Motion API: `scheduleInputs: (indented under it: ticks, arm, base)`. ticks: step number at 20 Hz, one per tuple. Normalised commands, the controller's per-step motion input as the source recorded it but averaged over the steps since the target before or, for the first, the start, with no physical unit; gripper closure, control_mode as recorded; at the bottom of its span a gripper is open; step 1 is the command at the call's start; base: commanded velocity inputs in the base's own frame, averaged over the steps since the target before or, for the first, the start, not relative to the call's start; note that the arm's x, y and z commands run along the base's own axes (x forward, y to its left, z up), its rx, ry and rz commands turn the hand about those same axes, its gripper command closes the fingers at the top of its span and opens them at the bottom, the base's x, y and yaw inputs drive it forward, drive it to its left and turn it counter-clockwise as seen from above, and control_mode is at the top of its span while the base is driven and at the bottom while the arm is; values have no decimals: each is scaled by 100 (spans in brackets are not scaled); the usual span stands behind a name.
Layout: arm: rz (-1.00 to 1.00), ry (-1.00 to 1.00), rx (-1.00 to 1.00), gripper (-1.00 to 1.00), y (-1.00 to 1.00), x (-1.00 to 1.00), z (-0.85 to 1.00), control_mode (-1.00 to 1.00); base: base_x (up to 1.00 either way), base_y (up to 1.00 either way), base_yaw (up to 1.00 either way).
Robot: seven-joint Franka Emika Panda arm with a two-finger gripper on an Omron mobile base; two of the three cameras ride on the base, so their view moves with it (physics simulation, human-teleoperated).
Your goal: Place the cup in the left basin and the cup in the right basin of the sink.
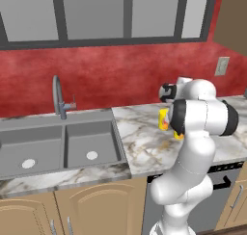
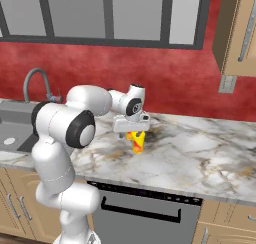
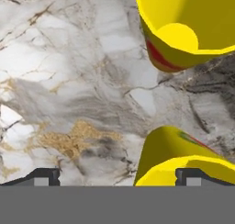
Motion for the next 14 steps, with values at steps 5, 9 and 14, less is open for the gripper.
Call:
scheduleInputs:
  ticks: [5, 9, 14]
  arm:
    - [0, -2, 0, -100, 0, 15, -14, -100]
    - [0, -5, 0, -100, -2, 13, -10, -100]
    - [0, -2, 0, -100, -3, 6, -12, -100]
  base:
    - [0, 0, 0]
    - [0, 0, 0]
    - [0, 0, 0]
